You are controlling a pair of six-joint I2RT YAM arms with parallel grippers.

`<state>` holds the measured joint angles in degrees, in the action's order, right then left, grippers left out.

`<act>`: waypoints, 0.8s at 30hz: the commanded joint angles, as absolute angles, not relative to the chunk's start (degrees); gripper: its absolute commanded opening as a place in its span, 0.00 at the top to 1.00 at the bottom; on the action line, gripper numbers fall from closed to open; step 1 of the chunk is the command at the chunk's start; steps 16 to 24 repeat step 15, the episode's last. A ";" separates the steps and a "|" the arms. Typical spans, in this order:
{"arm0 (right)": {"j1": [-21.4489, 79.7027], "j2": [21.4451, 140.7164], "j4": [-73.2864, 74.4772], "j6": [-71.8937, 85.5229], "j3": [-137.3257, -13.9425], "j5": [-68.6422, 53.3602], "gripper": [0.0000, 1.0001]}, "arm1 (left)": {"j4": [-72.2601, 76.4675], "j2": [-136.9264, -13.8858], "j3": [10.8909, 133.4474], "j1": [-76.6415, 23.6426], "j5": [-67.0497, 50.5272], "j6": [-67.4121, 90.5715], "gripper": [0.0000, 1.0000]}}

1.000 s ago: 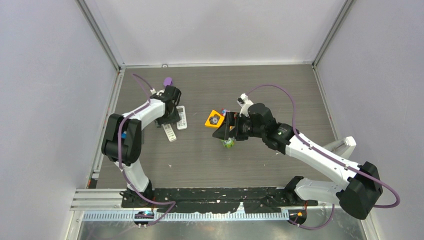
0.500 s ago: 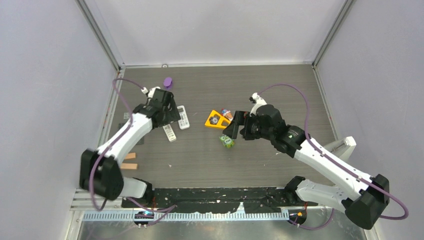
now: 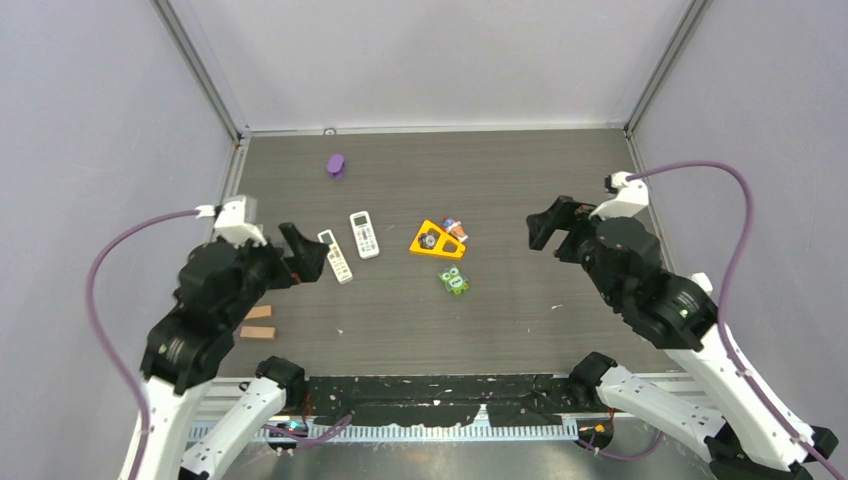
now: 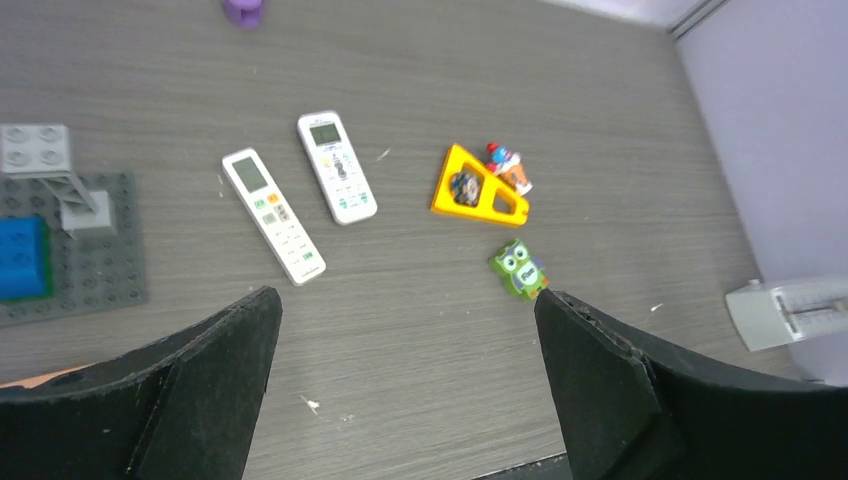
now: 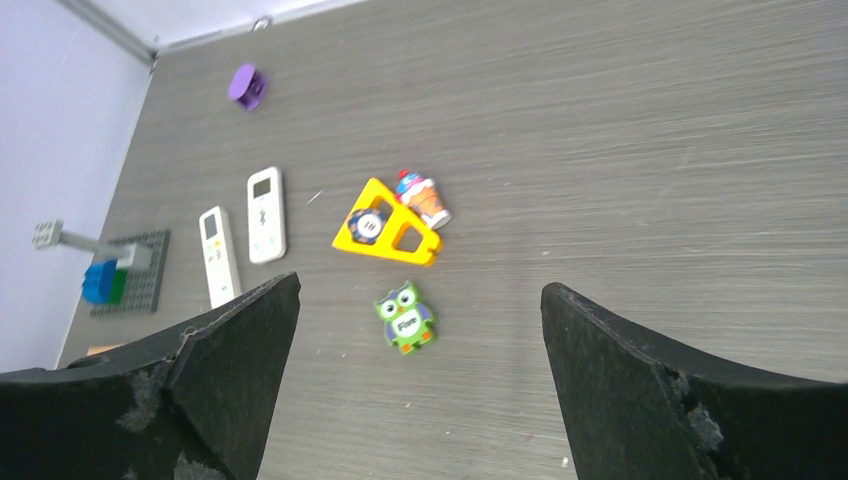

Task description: Load the batteries into the remote control

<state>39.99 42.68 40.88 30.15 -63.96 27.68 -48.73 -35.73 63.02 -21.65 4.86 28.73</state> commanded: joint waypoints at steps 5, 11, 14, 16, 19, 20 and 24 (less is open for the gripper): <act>39.79 38.81 50.85 27.23 -74.93 41.89 0.05 | -55.74 -25.66 72.24 -21.71 5.98 25.24 0.01; 39.76 36.31 52.28 27.77 -79.67 43.13 0.05 | -57.99 -23.11 74.52 -21.71 8.23 26.59 0.00; 39.80 35.45 50.86 28.98 -78.83 41.28 0.05 | -59.49 -22.77 74.75 -21.71 9.96 27.40 0.00; 39.79 35.58 50.42 29.33 -78.31 40.85 0.05 | -59.51 -22.15 74.68 -21.71 10.24 27.41 0.00; 39.79 35.58 50.42 29.33 -78.31 40.85 0.05 | -59.51 -22.15 74.68 -21.71 10.24 27.41 0.00; 39.79 35.58 50.42 29.33 -78.31 40.85 0.05 | -59.51 -22.15 74.68 -21.71 10.24 27.41 0.00; 39.79 35.58 50.42 29.33 -78.31 40.85 0.05 | -59.51 -22.15 74.68 -21.71 10.24 27.41 0.00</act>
